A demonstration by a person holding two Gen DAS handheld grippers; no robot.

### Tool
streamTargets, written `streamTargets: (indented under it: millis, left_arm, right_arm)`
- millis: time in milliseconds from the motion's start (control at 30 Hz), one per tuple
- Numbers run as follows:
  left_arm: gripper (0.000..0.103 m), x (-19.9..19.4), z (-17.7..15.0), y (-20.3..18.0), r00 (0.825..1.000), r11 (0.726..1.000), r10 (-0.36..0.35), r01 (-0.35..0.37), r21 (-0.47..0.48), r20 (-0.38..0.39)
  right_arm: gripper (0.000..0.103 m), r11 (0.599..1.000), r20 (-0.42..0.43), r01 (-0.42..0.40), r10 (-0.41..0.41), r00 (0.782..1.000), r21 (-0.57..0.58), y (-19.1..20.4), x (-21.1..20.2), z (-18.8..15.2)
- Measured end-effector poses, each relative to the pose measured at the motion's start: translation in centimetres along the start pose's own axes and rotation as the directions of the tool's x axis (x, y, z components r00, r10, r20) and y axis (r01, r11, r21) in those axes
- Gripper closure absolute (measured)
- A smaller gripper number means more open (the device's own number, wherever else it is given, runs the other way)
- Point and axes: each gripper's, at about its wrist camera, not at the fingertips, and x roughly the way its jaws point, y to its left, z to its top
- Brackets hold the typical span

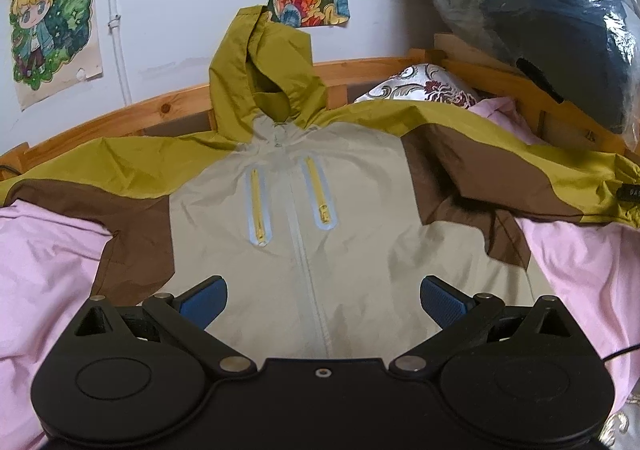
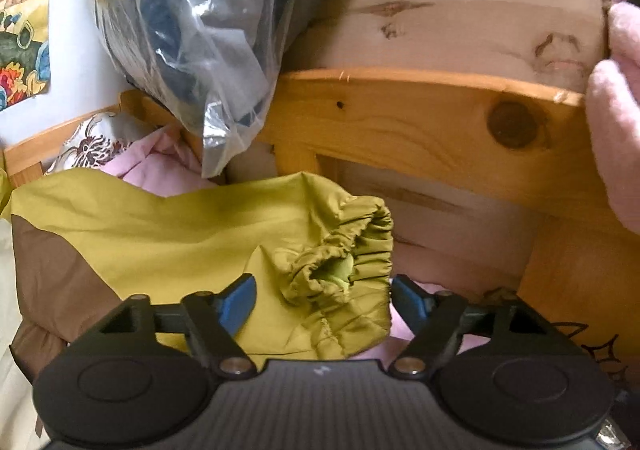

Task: Fold large clothes
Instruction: 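Grasp the olive sleeve cuff with the right gripper, then carry the sleeve cuff across the jacket body with the right gripper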

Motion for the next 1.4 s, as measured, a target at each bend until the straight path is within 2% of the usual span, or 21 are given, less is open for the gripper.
streamTargets:
  millis: [33,133,167,233,267,300,433,600,767,900,1067,1200,1233,1300,1400]
  left_arm:
    - [0.001,-0.1,-0.2,0.2,1.000,1.000,0.002,-0.002,0.000,-0.004]
    - [0.001,-0.3,-0.7,0.8,1.000,1.000,0.010,-0.010,-0.002,-0.013]
    - [0.001,-0.4,-0.8,1.0,1.000,1.000,0.012,-0.012,-0.006,-0.014]
    - [0.001,-0.5,-1.0,1.5,1.000,1.000,0.015,-0.016,-0.019,-0.019]
    - [0.001,-0.5,-1.1,1.8,1.000,1.000,0.016,-0.016,-0.027,-0.021]
    - [0.001,-0.6,-1.1,2.1,1.000,0.999,0.017,-0.018,-0.035,-0.022]
    - [0.001,-0.9,-1.1,3.2,0.999,0.998,0.031,-0.032,-0.057,-0.016]
    - [0.001,-1.5,-1.1,5.0,0.998,0.995,0.061,-0.061,-0.075,-0.008]
    - [0.001,-1.9,-1.5,7.0,0.995,0.990,0.097,-0.098,-0.102,-0.008]
    - [0.001,-2.4,-2.2,9.0,0.993,0.982,0.122,-0.122,-0.144,-0.009]
    - [0.001,-3.9,-3.8,12.4,0.985,0.955,0.173,-0.166,-0.245,0.007]
    - [0.001,-5.0,-5.3,15.0,0.968,0.918,0.250,-0.241,-0.314,-0.014]
    - [0.001,-5.1,-5.6,15.6,0.964,0.909,0.266,-0.258,-0.329,-0.021]
    - [0.001,-5.3,-6.1,16.6,0.956,0.893,0.291,-0.286,-0.347,-0.038]
    - [0.001,-5.4,-6.6,17.6,0.946,0.880,0.319,-0.319,-0.351,-0.061]
  right_arm:
    - [0.034,1.000,0.007,0.005,-0.005,1.000,0.006,-0.1,-0.2,-0.1]
    - [0.053,1.000,0.019,0.017,-0.017,1.000,0.021,-0.3,-0.7,0.2]
    - [0.068,1.000,0.030,0.021,-0.022,0.999,0.023,-0.4,-1.1,0.3]
    - [0.077,1.000,0.061,0.025,-0.026,0.998,0.018,-0.6,-2.2,0.4]
    - [0.091,1.000,0.080,0.013,-0.013,0.997,0.009,-0.5,-2.9,0.4]
    - [0.095,1.000,0.101,0.005,-0.004,0.995,-0.010,-0.1,-3.7,0.4]
    - [0.097,0.986,0.209,-0.042,0.076,0.975,-0.162,3.7,-7.6,-0.1]
    - [0.097,0.922,0.273,-0.141,0.249,0.929,-0.361,9.5,-11.7,-1.5]
    - [0.098,0.834,0.316,-0.209,0.408,0.857,-0.511,16.0,-14.9,-1.4]
    - [0.098,0.759,0.344,-0.271,0.543,0.767,-0.592,21.4,-18.0,-0.8]
    - [0.098,0.597,0.273,-0.392,0.731,0.626,-0.700,29.0,-21.1,-0.9]
    - [0.098,0.430,0.144,-0.472,0.837,0.528,-0.770,35.1,-22.4,-1.7]
    - [0.098,0.376,0.089,-0.492,0.855,0.511,-0.785,36.8,-22.5,-2.0]
    - [0.097,0.298,0.004,-0.518,0.869,0.495,-0.802,39.3,-22.8,-3.2]
    - [0.095,0.219,-0.106,-0.557,0.864,0.492,-0.801,41.6,-22.1,-5.0]
